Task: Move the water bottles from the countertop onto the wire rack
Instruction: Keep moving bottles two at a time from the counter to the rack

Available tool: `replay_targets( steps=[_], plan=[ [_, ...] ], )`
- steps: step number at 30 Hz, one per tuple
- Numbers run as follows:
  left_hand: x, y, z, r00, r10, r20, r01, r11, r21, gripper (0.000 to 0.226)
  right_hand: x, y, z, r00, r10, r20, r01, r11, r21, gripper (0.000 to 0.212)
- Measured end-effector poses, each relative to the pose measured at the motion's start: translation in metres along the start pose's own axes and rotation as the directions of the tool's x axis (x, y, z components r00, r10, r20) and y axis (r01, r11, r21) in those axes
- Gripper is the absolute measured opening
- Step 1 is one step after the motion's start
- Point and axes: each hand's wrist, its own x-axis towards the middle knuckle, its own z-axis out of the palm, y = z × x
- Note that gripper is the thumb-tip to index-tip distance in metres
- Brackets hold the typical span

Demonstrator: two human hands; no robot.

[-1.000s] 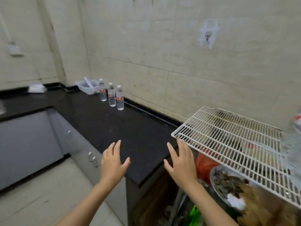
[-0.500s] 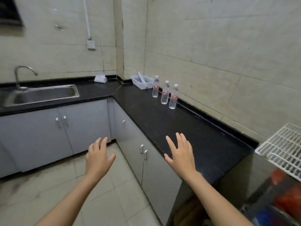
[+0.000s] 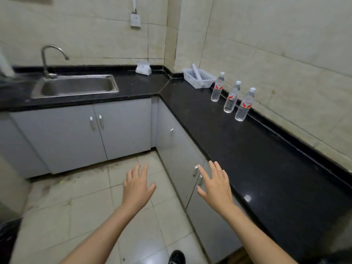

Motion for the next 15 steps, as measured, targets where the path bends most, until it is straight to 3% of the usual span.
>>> replay_targets(
  steps=[8, 15],
  plan=[
    [0.137, 0.019, 0.001, 0.988, 0.142, -0.054, -0.133, 0.98, 0.147, 0.065, 0.144, 0.012, 0.041, 0.999, -0.046, -0.026, 0.048, 0.997, 0.063, 0.074],
    [0.245, 0.024, -0.007, 0.992, 0.114, -0.06, -0.099, 0.972, 0.214, 0.064, 0.271, 0.016, 0.073, 0.993, -0.108, -0.041, 0.112, 0.985, 0.129, 0.074]
  ],
)
